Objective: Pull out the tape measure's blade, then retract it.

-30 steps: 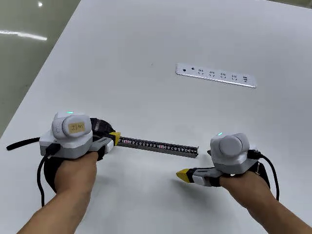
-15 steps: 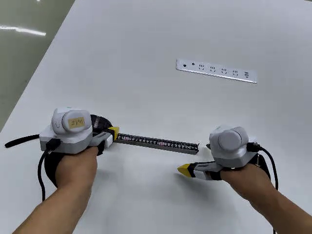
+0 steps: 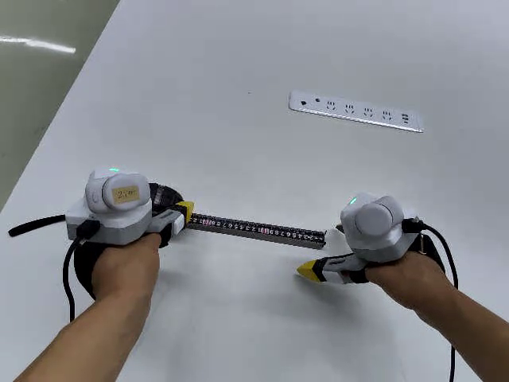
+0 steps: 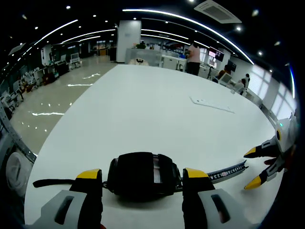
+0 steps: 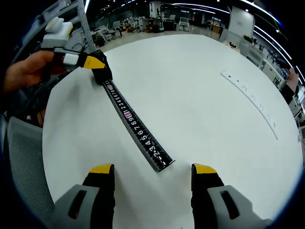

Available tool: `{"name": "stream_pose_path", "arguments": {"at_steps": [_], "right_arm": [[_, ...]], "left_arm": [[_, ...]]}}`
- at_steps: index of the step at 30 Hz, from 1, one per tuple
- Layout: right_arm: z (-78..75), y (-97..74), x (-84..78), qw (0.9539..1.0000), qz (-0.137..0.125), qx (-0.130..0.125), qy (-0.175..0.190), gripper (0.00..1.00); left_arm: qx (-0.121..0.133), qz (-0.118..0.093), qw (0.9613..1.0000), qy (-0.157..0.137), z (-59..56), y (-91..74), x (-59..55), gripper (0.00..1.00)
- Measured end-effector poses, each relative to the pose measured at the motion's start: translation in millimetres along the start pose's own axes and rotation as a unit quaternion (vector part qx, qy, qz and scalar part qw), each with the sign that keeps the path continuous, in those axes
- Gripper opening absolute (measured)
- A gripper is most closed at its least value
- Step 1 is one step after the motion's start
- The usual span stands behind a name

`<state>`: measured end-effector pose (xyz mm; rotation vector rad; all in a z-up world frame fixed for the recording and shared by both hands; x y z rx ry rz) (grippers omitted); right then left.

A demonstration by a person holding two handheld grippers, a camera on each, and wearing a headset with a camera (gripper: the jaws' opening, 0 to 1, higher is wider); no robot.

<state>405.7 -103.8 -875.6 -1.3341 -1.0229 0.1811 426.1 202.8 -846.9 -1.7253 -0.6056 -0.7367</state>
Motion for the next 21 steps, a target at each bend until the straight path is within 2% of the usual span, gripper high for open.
{"name": "stream_pose_path", "arguments": {"at_steps": [5, 12, 17, 21], "right_arm": [[-2.8, 0.3, 2.9, 0.9998, -0.001, 0.005, -0.02, 0.65], [-8.4, 1.7, 8.4, 0.9972, -0.001, 0.02, -0.072, 0.62], [-12.9, 3.1, 12.3, 0.9931, -0.007, 0.033, -0.112, 0.55], [-15.5, 3.9, 14.2, 0.9902, -0.004, 0.042, -0.133, 0.54]], "left_arm": [[-0.001, -0.002, 1.0, 0.001, 0.6, 0.4, 0.5, 0.63], [-0.001, -0.002, 1.0, 0.0, 1.6, 0.4, 0.6, 0.63], [-0.002, -0.002, 1.0, -0.001, 1.8, 0.1, 0.4, 0.63], [-0.002, -0.003, 1.0, -0.001, 2.0, -0.4, 0.2, 0.62]]}}
Point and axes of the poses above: the centre of the closed fingertips' face, and the gripper's own axes: y roughly forward along the fingers, z roughly to its left, x roughly out of its top, the point moved 7 cm from there along -y, roughly backward along the fingers, and after that the axes turned 9 degrees about -x, right-handed, at the moved point
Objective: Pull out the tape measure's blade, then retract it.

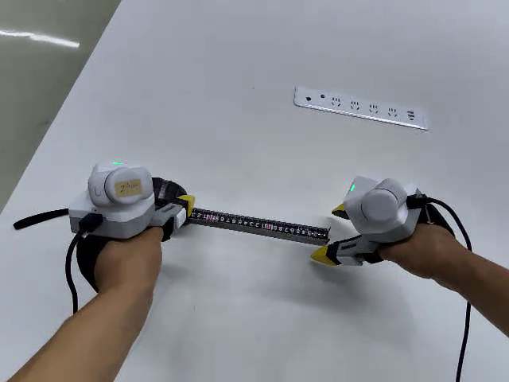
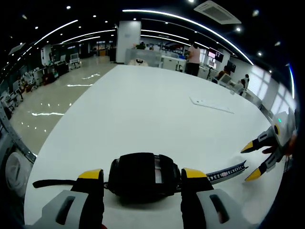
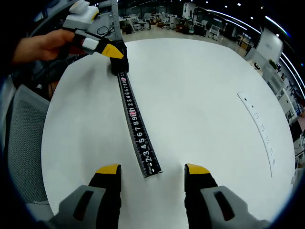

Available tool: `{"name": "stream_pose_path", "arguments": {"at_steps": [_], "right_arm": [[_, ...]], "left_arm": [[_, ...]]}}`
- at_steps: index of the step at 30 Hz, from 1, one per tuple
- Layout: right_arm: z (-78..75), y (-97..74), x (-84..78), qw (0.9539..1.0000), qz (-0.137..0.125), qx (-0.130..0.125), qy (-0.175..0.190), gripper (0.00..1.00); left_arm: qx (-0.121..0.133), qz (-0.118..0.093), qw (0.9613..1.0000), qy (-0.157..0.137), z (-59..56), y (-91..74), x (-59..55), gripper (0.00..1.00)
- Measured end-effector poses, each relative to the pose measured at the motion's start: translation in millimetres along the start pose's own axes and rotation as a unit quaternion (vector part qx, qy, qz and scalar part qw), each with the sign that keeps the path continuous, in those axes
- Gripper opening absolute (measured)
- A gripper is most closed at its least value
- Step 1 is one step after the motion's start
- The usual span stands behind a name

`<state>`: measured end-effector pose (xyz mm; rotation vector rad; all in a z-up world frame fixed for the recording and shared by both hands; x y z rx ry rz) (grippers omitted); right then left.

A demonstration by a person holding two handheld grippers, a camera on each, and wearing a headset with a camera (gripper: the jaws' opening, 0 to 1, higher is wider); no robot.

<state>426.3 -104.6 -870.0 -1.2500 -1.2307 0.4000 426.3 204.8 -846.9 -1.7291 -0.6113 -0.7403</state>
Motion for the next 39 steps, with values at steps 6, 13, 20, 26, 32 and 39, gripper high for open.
{"name": "stream_pose_path", "arguments": {"at_steps": [6, 13, 20, 26, 32, 39], "right_arm": [[-1.0, 1.2, -0.1, 0.9989, 0.0, 0.019, -0.042, 0.5], [-2.8, 1.3, -0.5, 0.9964, 0.002, 0.029, -0.08, 0.45], [-5.5, 1.6, -1.3, 0.9935, 0.005, 0.041, -0.106, 0.39], [-5.0, 2.2, -2.2, 0.9895, 0.007, 0.055, -0.133, 0.33], [-4.7, 3.1, -0.8, 0.9866, 0.006, 0.065, -0.15, 0.27], [-4.1, 4.6, 1.1, 0.9843, 0.004, 0.073, -0.161, 0.21]], "left_arm": [[-0.001, -0.001, 1.0, -0.001, 0.1, -0.1, -0.4, 0.62], [-0.002, -0.002, 1.0, -0.003, -0.3, 0.3, -0.6, 0.62], [-0.003, -0.002, 1.0, -0.002, -0.6, 0.7, -0.6, 0.61], [-0.005, -0.002, 1.0, -0.001, -1.2, 1.3, -0.4, 0.6], [-0.006, -0.001, 1.0, -0.002, -1.2, 1.8, -0.3, 0.6], [-0.007, -0.001, 1.0, -0.002, -1.0, 1.8, -0.2, 0.6]]}}
Point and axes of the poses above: the centre of the closed fingertips' face, and the gripper's own axes: y roughly forward along the fingers, z roughly to its left, x roughly out of its top, the point moved 7 cm from there along -y, roughly backward along the fingers, and after that the axes turned 9 degrees about -x, right-handed, at the moved point
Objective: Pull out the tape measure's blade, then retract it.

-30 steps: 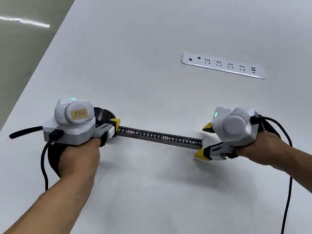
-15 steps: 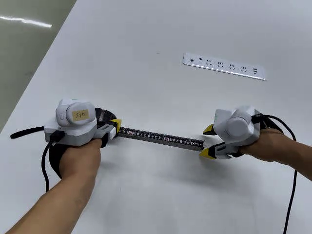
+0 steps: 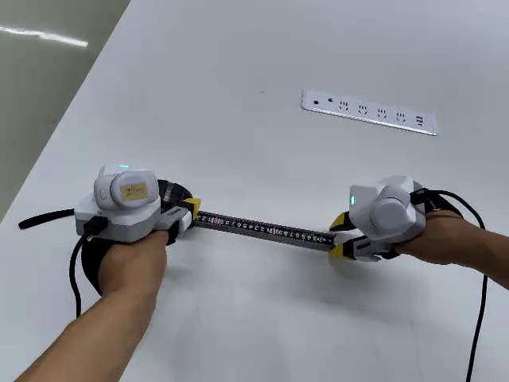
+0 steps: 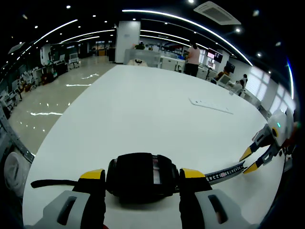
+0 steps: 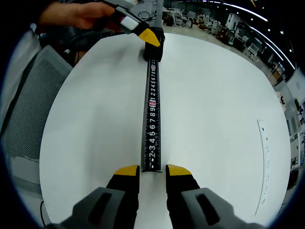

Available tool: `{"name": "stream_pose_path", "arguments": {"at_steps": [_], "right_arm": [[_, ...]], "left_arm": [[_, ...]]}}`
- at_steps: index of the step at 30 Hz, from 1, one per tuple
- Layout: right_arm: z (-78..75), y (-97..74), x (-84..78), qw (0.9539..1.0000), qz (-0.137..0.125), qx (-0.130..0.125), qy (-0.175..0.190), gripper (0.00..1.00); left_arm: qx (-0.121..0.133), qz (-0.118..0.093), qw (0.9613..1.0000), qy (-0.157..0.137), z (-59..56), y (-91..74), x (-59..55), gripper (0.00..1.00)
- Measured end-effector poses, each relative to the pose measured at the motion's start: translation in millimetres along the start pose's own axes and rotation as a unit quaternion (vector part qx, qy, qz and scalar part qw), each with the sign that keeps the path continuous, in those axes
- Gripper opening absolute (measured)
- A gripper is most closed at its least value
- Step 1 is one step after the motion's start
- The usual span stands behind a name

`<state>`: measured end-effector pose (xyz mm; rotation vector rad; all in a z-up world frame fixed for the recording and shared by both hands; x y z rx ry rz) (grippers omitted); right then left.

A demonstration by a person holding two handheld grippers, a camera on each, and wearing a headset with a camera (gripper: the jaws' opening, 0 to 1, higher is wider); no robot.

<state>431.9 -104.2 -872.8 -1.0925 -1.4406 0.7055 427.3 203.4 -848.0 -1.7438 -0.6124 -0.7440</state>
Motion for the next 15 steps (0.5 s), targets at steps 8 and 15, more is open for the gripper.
{"name": "stream_pose_path", "arguments": {"at_steps": [8, 15], "right_arm": [[2.4, 2.9, -0.2, 1.0, 0.002, 0.007, -0.007, 0.18], [2.2, 4.4, -1.2, 0.9999, 0.002, 0.007, -0.007, 0.16]], "left_arm": [[-0.001, 0.0, 1.0, 0.0, 0.0, 0.1, 0.0, 0.6], [0.0, 0.0, 1.0, 0.002, -0.2, 0.4, -0.3, 0.59]]}}
Point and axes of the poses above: the centre of the closed fingertips' face, and the gripper's own axes: y roughly forward along the fingers, z roughly to its left, x roughly out of its top, the point moved 7 cm from there along -y, roughly backward along the fingers, and after that the axes turned 9 degrees about -x, right-handed, at the moved point
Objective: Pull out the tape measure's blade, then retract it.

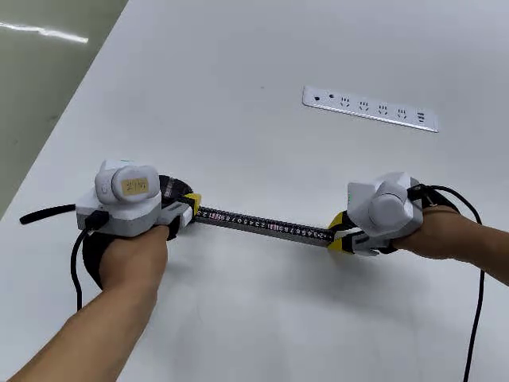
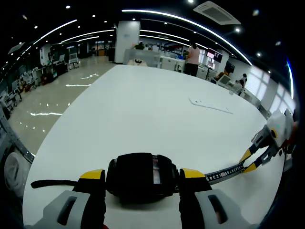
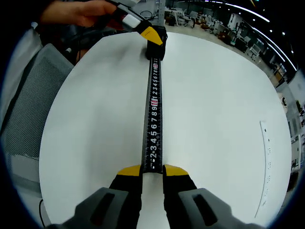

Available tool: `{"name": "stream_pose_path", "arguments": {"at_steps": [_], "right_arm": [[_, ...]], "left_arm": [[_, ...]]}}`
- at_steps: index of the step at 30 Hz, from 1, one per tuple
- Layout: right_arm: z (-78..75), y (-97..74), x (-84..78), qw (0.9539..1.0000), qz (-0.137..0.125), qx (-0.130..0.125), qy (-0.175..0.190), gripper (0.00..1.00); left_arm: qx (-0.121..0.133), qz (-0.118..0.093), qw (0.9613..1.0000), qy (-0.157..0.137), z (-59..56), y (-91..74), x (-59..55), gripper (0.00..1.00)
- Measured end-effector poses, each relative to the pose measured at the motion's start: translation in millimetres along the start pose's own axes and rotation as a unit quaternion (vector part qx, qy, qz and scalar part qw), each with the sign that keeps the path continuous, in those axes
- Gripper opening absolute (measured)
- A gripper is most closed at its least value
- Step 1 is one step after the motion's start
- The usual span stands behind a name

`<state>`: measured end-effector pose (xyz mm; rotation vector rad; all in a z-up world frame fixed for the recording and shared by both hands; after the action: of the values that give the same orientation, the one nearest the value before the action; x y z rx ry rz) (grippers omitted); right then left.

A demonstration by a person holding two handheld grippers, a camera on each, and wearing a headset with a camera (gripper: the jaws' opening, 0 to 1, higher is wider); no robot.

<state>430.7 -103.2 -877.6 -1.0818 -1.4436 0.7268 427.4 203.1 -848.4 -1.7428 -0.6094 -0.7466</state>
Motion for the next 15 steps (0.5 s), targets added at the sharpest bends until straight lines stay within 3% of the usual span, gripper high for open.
{"name": "stream_pose_path", "arguments": {"at_steps": [15], "right_arm": [[0.1, 0.7, -0.5, 0.9999, -0.001, 0.005, -0.01, 0.14]], "left_arm": [[-0.002, 0.0, 1.0, 0.009, -0.6, -0.6, -0.6, 0.57]]}}
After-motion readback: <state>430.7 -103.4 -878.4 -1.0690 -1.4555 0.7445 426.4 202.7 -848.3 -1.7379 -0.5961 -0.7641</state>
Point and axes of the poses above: the centre of the closed fingertips' face, and the gripper's own axes: y roughly forward along the fingers, z roughly to its left, x roughly out of its top, the point moved 7 cm from there along -y, roughly backward along the fingers, and after that the axes turned 9 degrees about -x, right-handed, at the moved point
